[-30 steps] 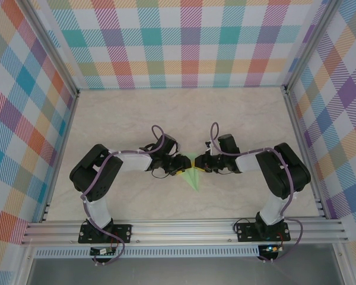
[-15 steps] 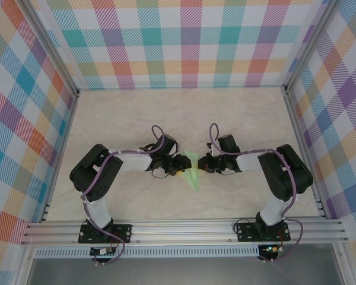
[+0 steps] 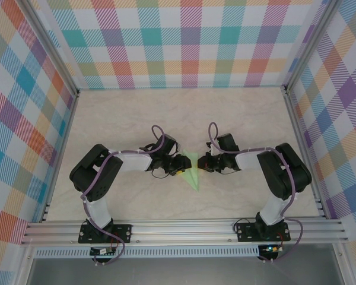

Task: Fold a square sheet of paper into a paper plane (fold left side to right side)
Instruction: Fourth fold the wing at the center of the table.

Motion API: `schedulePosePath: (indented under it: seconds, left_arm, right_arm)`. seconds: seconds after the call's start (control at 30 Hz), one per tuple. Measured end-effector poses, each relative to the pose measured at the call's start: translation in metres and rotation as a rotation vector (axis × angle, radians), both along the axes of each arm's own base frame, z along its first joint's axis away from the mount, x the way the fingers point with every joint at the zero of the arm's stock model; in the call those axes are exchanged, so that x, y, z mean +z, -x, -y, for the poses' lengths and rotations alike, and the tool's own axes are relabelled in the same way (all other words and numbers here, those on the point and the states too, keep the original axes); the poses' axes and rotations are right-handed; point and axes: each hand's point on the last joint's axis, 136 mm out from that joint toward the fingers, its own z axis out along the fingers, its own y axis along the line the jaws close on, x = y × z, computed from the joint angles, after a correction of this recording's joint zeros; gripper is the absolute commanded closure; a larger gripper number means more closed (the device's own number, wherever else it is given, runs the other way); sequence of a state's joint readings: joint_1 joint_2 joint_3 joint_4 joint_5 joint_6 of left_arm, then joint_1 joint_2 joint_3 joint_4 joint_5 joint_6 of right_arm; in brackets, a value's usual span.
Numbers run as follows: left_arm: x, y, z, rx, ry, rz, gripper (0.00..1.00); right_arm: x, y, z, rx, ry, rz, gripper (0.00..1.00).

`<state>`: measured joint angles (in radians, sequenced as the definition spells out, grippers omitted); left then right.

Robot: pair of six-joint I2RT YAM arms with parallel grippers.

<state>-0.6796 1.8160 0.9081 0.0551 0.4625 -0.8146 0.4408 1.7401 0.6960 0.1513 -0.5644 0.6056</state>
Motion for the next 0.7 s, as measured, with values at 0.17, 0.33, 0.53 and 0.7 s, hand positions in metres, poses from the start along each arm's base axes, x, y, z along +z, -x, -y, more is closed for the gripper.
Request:
schedulePosePath:
  seconds: [0.17, 0.33, 0.53, 0.7]
  left_arm:
    - [0.0, 0.0, 0.0, 0.0, 0.0, 0.0, 0.57]
    - [0.001, 0.0, 0.0, -0.001, 0.001, 0.002, 0.57]
    - [0.017, 0.001, -0.005, -0.002, -0.013, 0.029, 0.61]
    - [0.048, -0.01, 0.006, -0.024, 0.034, 0.097, 0.74]
  right_arm:
    - [-0.003, 0.002, 0.001, 0.006, 0.011, -0.002, 0.94]
    - [-0.004, 0.002, 0.002, 0.008, 0.013, -0.003, 0.94]
    - [-0.004, 0.001, 0.001, 0.012, 0.02, -0.017, 0.94]
    - [-0.005, 0.001, 0.001, 0.014, 0.022, -0.027, 0.94]
